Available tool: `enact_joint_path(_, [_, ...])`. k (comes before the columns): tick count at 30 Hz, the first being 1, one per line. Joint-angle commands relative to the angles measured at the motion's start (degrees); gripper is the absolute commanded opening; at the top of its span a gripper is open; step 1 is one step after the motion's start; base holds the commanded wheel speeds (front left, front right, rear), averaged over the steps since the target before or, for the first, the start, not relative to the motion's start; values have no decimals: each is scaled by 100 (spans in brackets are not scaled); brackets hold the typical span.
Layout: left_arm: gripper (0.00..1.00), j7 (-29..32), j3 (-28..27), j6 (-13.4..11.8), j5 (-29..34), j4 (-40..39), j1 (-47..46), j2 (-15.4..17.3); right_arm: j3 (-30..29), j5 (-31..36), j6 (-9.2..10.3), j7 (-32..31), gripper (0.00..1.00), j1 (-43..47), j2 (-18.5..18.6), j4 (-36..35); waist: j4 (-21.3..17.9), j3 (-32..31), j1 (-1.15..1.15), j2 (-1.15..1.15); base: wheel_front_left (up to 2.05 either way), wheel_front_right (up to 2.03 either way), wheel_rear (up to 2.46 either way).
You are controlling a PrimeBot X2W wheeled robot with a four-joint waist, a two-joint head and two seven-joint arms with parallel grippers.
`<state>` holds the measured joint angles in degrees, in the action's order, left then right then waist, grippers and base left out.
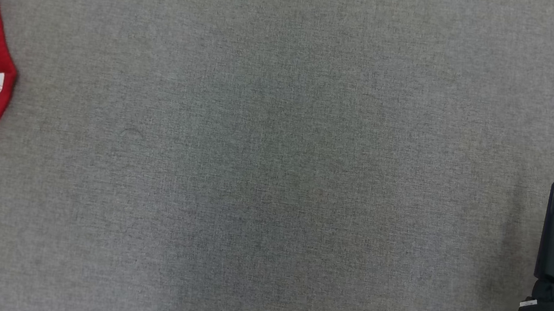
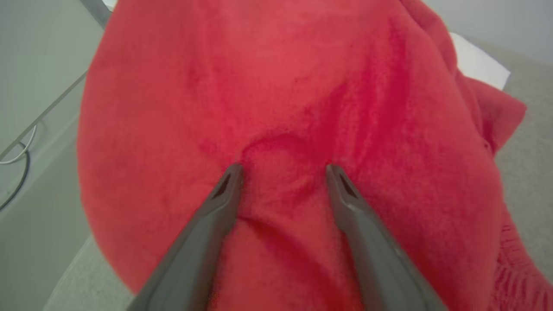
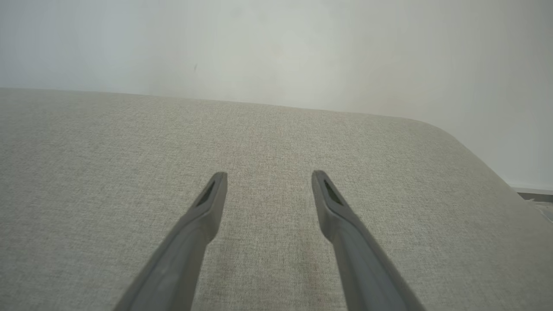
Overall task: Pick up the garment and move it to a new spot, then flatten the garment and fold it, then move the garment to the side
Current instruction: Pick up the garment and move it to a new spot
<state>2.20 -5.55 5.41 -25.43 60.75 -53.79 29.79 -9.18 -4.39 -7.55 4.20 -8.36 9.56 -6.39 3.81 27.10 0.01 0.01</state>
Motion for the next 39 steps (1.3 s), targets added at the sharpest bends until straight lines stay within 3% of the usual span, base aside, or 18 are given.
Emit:
enact_joint_path(1, [100,51,-14,3,-106,112,-74,-14,-3,24,12,-8,100,-56,56,-29,11,-7,-1,-1,0,0,0])
enact_joint_path(2, [100,120,6,39,-116,226,-79,-44,7,19,12,-25,100,-65,66,-42,15,-11,-1,-1,0,0,0])
enact_joint_path(3, [56,172,37,60,-108,328,-84,-68,21,15,12,-40,100,-76,78,-52,18,-16,-1,-1,0,0,0])
enact_joint_path(5, [0,205,110,104,-94,486,-90,-86,55,21,12,-58,100,-81,83,-76,24,-33,-1,-1,0,0,0])
enact_joint_path(10, [0,-97,234,121,1,705,-150,-62,101,41,12,-96,100,-74,82,-95,49,-116,-1,-1,0,0,0])
enact_joint_path(15, [0,-922,349,71,150,607,-349,111,146,-38,12,-22,100,-29,56,26,122,-314,-1,-1,0,0,0])
enact_joint_path(19, [0,-1510,514,86,361,357,-698,283,231,-93,12,131,100,21,-73,301,222,-638,-1,-1,0,0,0])
enact_joint_path(25, [0,-1703,804,123,640,-414,-1291,383,330,-162,12,399,100,40,-259,754,188,-1083,-1,-1,0,0,0])
enact_joint_path(32, [0,-1429,1375,175,754,-1884,-1801,-19,451,-267,12,725,100,123,-476,1305,-134,-1516,-1,-1,0,0,0])
enact_joint_path(39, [0,-888,1887,197,659,-3142,-1721,-535,584,-356,12,915,100,66,-569,1698,-603,-1633,-1,-1,0,0,0])
